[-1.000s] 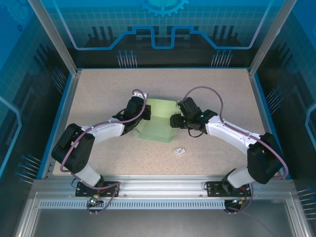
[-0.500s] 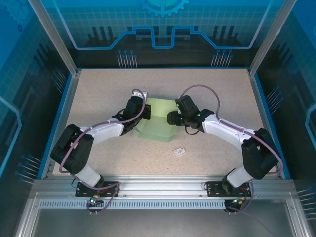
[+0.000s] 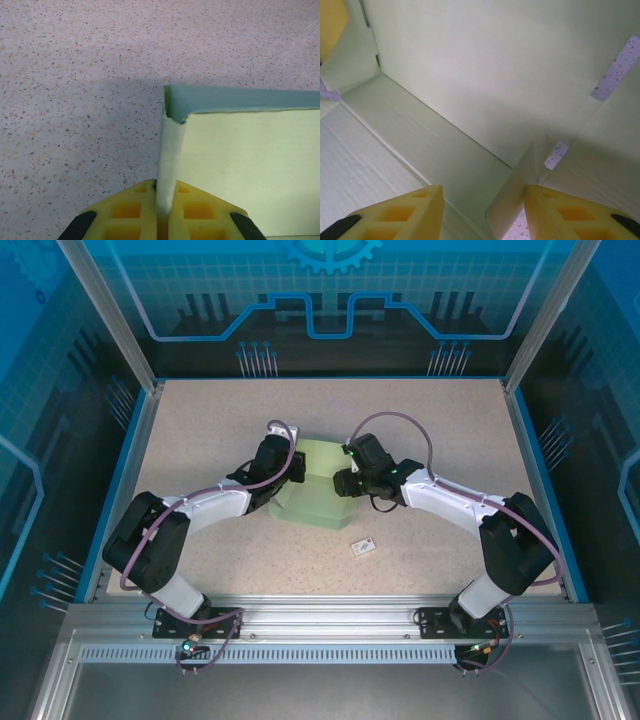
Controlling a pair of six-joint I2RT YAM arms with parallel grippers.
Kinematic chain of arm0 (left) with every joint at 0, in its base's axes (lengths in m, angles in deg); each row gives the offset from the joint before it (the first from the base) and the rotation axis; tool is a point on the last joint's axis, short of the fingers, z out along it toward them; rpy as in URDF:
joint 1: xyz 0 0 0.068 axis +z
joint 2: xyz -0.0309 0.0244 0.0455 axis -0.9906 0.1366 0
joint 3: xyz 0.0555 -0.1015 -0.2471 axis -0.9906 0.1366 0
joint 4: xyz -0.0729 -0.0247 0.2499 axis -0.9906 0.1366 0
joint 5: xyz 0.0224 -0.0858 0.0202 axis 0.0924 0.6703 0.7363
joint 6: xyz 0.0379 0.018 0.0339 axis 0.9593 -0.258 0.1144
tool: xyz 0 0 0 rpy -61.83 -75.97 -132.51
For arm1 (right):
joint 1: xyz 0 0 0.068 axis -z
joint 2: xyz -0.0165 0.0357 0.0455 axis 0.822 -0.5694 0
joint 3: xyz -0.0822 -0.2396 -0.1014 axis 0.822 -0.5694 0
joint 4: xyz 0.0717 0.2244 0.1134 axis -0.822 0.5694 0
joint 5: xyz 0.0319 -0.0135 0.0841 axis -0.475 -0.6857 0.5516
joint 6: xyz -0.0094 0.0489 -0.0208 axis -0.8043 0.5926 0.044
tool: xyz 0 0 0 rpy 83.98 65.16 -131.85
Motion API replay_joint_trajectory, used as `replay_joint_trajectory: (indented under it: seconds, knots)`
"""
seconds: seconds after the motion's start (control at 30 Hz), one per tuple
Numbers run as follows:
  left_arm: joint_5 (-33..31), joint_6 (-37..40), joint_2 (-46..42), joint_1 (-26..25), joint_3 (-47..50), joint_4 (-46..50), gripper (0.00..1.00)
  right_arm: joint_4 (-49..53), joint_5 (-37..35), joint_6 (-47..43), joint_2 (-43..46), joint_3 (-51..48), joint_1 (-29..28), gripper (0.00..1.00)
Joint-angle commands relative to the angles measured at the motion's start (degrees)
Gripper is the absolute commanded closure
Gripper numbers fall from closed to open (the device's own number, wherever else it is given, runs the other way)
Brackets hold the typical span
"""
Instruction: Fold the paper box
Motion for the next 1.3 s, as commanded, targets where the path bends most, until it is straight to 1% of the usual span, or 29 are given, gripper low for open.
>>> replay_joint_trajectory:
  seconds: [0.0,0.23,0.37,0.43,0.47,0.57,0.7,0.73,0.77,0.9,1.03,1.27]
  knots:
    - [0.60,-1.16,-1.37,-0.65,0.08,0.04,0.98,3.09,1.00,-3.89,2.85,1.43,0.09,0.50]
    - [0.11,-1.68,-1.38,0.05,-0.47,1.89,0.98,11.55,4.65,-10.19,9.75,3.09,2.27,0.45]
    - [0.62,-2.51,-1.94,0.62,-0.56,2.61,0.98,16.40,6.93,-13.57,13.91,4.85,3.80,0.45]
    - [1.36,-3.14,-2.23,1.01,-0.71,3.07,0.98,18.34,7.16,-14.73,16.30,5.48,5.64,0.44]
    - [1.62,-3.54,-2.35,1.19,-0.65,3.23,0.98,18.77,7.45,-14.92,17.23,5.45,7.13,0.44]
    - [2.72,-4.46,-3.11,1.72,-0.25,3.74,0.98,18.60,10.96,-13.63,20.13,4.01,14.61,0.44]
    - [3.61,-5.29,-4.52,2.13,0.49,4.39,0.98,14.41,16.75,-10.65,21.20,-0.41,25.32,0.44]
    - [3.86,-5.46,-4.91,2.15,0.58,4.61,0.98,13.18,18.19,-10.39,20.49,-1.42,27.03,0.45]
    - [4.09,-5.68,-5.18,2.15,0.58,4.81,0.98,11.99,18.98,-10.59,19.77,-2.21,27.58,0.45]
    - [5.34,-6.51,-6.04,2.12,0.72,5.34,0.98,5.33,23.36,-12.52,17.13,-5.18,25.20,0.46]
    - [5.86,-6.54,-6.56,2.09,0.58,5.81,0.98,1.99,25.07,-14.24,14.33,-5.66,21.62,0.46]
    - [6.60,-6.59,-6.42,2.06,0.56,5.98,0.98,-3.26,30.91,-13.42,12.66,-6.53,19.61,0.49]
